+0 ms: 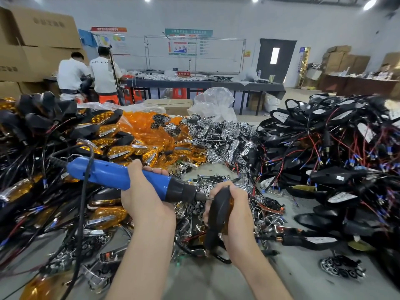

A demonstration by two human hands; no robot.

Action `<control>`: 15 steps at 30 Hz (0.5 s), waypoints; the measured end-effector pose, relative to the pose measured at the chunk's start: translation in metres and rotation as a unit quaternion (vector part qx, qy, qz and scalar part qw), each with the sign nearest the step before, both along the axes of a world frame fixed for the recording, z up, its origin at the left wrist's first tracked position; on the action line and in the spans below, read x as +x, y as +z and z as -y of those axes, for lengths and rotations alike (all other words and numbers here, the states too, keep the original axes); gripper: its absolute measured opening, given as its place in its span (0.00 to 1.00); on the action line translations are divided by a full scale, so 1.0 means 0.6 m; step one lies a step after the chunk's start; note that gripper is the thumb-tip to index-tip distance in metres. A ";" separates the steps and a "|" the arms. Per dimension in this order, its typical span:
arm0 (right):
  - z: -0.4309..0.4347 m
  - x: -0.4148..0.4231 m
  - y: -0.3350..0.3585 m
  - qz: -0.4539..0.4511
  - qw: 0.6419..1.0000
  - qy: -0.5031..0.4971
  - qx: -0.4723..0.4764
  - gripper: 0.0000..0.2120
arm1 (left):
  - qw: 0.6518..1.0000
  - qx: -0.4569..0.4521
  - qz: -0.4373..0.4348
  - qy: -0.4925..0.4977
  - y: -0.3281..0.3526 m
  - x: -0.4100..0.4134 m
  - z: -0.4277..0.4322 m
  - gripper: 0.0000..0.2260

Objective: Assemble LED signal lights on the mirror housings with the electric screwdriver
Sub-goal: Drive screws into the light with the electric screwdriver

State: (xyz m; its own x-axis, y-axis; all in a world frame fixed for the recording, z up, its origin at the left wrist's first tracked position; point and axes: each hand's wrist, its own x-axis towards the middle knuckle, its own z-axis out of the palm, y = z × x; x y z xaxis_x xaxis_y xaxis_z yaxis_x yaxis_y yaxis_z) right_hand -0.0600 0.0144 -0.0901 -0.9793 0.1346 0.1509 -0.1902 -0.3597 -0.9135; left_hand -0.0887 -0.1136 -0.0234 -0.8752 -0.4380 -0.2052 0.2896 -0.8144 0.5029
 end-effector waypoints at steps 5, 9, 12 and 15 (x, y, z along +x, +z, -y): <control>-0.003 0.000 0.018 0.031 0.997 -0.014 -0.067 0.16 | 0.998 0.031 0.048 -0.009 0.009 -0.006 0.007 0.12; -0.034 0.009 0.023 0.091 0.981 -0.081 -0.149 0.14 | 0.991 0.066 0.112 0.010 0.006 -0.017 0.020 0.12; -0.050 0.014 0.031 0.126 0.980 -0.068 -0.136 0.11 | 0.989 0.066 0.134 -0.015 -0.006 -0.017 0.010 0.08; -0.043 0.013 0.052 0.131 0.987 -0.015 -0.088 0.09 | 0.983 0.030 0.174 -0.045 -0.021 -0.013 -0.012 0.10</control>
State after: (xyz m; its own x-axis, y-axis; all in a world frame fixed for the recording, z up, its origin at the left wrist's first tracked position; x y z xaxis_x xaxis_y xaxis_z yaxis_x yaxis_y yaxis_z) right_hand -0.0523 0.0403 -0.0588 -0.9768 0.1665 -0.1346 0.0303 -0.5150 -0.8567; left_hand -0.0965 -0.1064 -0.0357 -0.7814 -0.3404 -0.5230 0.0338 -0.8600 0.5091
